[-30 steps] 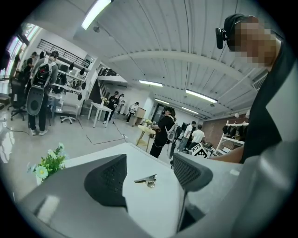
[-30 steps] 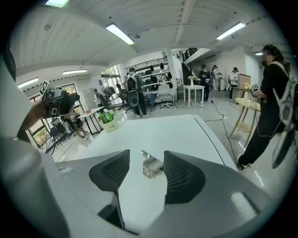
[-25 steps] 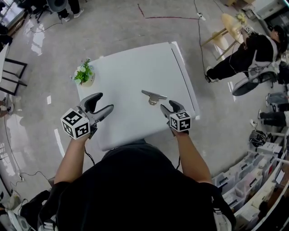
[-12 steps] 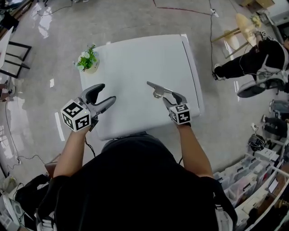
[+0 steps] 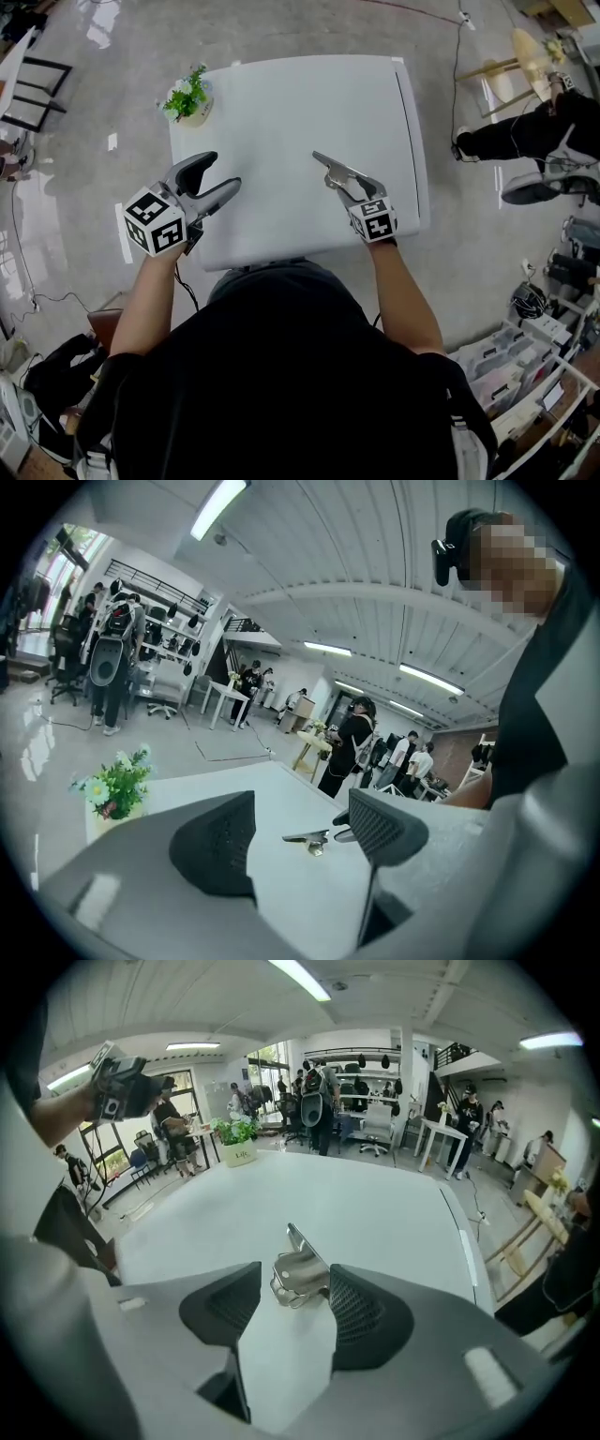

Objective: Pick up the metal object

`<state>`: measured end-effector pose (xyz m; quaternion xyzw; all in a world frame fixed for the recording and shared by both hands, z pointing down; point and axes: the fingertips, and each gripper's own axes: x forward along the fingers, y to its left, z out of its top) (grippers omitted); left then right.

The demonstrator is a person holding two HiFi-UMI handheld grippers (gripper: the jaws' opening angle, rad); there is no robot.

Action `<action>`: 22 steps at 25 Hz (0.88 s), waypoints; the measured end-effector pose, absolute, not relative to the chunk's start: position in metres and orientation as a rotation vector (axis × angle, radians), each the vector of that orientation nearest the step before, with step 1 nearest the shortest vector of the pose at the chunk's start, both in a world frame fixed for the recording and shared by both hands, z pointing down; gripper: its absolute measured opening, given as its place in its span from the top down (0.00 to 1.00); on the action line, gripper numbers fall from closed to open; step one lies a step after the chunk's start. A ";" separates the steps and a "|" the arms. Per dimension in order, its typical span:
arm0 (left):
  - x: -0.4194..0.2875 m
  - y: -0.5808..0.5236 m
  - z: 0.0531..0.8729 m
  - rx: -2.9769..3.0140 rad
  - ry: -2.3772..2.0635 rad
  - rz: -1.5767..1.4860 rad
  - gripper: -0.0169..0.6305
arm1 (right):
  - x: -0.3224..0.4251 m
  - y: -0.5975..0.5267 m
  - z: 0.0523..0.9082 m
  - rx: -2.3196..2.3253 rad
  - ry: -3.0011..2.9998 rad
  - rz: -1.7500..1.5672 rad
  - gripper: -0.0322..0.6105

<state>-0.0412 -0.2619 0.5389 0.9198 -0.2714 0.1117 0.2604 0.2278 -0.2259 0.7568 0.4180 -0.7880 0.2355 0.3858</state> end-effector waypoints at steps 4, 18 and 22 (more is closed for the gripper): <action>-0.046 -0.263 0.544 2.467 -0.768 0.299 0.51 | 0.226 -0.228 0.770 1.004 -1.994 0.557 0.55; -0.057 -0.265 0.550 2.420 -0.824 0.285 0.51 | 0.214 -0.236 0.800 0.817 -1.924 0.370 0.55; -0.061 -0.261 0.552 2.417 -0.818 0.281 0.51 | 0.208 -0.232 0.808 0.787 -1.903 0.332 0.55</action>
